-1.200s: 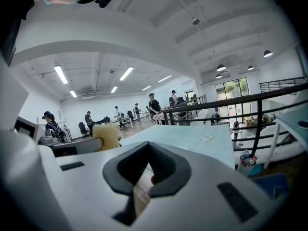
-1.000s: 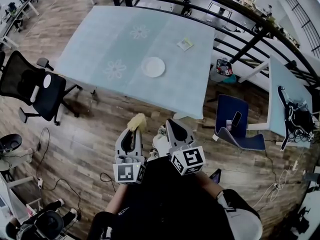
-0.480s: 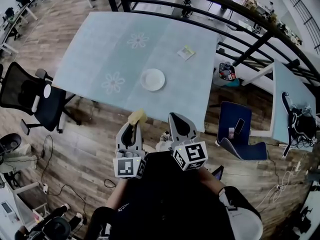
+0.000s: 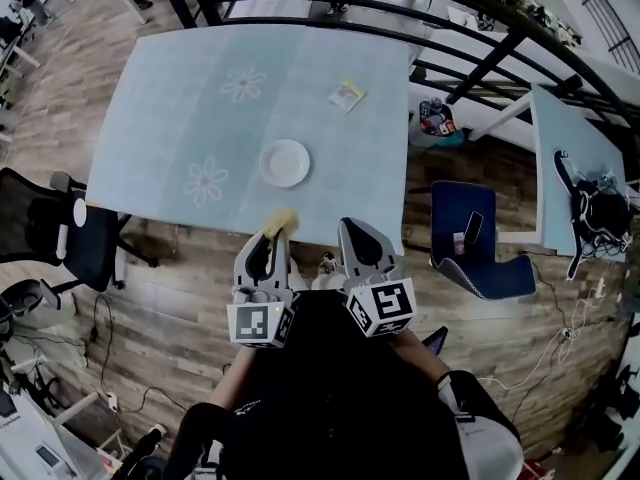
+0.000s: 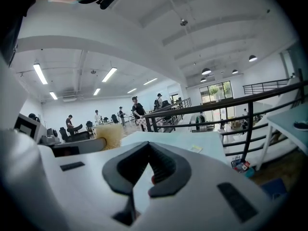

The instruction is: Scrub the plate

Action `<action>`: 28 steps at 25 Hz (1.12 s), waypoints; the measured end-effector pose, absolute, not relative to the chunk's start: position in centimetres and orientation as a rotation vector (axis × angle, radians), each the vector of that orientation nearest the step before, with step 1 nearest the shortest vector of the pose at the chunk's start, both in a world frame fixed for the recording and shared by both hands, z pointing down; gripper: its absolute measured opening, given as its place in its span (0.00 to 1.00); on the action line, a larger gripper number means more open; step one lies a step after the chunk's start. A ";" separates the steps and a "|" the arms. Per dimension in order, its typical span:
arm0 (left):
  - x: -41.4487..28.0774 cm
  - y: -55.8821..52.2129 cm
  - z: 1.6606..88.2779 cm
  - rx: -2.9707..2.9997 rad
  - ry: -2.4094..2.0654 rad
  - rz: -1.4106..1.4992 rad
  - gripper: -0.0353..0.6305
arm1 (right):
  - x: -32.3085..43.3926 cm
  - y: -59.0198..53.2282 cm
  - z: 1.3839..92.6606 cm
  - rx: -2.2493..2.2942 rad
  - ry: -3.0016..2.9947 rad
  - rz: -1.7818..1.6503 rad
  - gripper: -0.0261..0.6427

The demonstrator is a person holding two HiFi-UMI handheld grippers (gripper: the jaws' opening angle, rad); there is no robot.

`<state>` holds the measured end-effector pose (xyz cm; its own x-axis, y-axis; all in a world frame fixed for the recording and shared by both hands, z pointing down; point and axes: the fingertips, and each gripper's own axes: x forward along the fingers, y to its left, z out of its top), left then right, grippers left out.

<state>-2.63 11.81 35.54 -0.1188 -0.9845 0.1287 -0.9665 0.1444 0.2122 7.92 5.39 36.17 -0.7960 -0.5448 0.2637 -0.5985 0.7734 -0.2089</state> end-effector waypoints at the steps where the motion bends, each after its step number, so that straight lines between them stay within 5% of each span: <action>1: -3.0 11.2 35.7 1.925 -2.167 -0.103 0.15 | 7.7 5.0 36.2 0.925 -2.772 0.421 0.05; 28: -16.5 0.2 42.7 2.165 -1.659 0.079 0.15 | -3.3 1.0 38.3 1.431 -2.500 0.507 0.05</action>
